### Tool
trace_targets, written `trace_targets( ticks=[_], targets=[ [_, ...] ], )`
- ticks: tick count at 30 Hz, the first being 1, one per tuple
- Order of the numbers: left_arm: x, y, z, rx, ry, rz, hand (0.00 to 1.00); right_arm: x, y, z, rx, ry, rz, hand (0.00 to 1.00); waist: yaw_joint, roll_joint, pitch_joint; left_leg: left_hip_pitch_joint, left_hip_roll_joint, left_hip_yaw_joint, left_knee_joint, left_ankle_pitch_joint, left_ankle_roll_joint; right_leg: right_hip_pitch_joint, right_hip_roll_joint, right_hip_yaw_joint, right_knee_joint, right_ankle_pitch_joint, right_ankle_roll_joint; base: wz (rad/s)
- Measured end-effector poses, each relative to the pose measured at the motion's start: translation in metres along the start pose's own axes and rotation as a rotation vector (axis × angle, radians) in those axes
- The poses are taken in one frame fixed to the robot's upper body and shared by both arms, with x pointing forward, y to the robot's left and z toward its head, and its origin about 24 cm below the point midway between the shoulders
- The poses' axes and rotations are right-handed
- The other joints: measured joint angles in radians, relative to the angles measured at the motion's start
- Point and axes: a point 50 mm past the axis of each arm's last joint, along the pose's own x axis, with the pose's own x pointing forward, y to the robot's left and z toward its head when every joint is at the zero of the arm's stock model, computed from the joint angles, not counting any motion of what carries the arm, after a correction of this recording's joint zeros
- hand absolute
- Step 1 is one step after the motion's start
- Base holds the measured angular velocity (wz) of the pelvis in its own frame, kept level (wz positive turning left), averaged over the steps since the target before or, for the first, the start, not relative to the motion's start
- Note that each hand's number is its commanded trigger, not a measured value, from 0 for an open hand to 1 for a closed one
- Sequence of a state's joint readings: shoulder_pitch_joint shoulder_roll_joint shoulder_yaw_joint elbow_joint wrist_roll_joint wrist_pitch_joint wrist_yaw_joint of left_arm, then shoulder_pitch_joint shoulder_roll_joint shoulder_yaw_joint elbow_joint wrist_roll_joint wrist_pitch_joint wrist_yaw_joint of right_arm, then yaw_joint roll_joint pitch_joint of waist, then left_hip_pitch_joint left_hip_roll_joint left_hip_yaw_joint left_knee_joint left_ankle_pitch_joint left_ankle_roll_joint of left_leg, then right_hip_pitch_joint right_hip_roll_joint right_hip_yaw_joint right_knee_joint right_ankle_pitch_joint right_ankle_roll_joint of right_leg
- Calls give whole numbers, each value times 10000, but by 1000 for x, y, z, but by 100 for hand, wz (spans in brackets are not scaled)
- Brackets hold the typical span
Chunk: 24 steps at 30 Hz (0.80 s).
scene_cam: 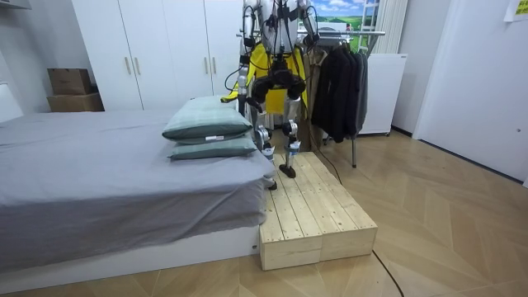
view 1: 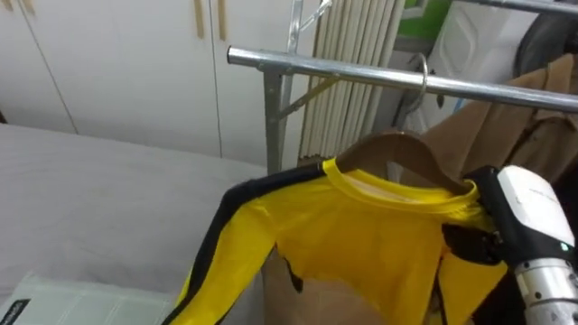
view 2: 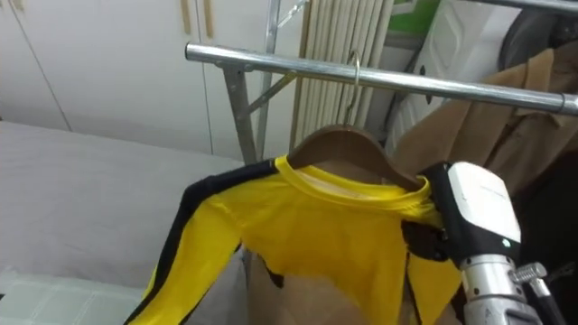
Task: Hang clothes
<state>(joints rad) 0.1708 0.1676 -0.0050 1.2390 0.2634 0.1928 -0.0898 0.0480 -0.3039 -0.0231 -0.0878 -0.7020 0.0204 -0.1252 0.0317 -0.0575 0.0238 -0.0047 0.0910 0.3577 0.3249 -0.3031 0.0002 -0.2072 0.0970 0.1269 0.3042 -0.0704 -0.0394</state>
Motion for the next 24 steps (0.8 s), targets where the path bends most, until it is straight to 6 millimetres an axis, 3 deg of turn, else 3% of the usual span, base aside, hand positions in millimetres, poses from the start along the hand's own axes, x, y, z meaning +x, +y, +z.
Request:
trace_targets(
  ticks=[8,24],
  targets=[
    [0,4,-4,-311,297,103,0,2,4,4,48,-138,563,100,14,-202,-76,192,-12,80,-385,152,-182,14,211,276,-150,37,-88,-9],
    [-1,7,-12,-346,621,330,0,3,3,2,230,119,669,100,-97,-418,-91,464,-3,-80,-585,155,-191,357,285,330,-461,86,-138,-1]
  ],
)
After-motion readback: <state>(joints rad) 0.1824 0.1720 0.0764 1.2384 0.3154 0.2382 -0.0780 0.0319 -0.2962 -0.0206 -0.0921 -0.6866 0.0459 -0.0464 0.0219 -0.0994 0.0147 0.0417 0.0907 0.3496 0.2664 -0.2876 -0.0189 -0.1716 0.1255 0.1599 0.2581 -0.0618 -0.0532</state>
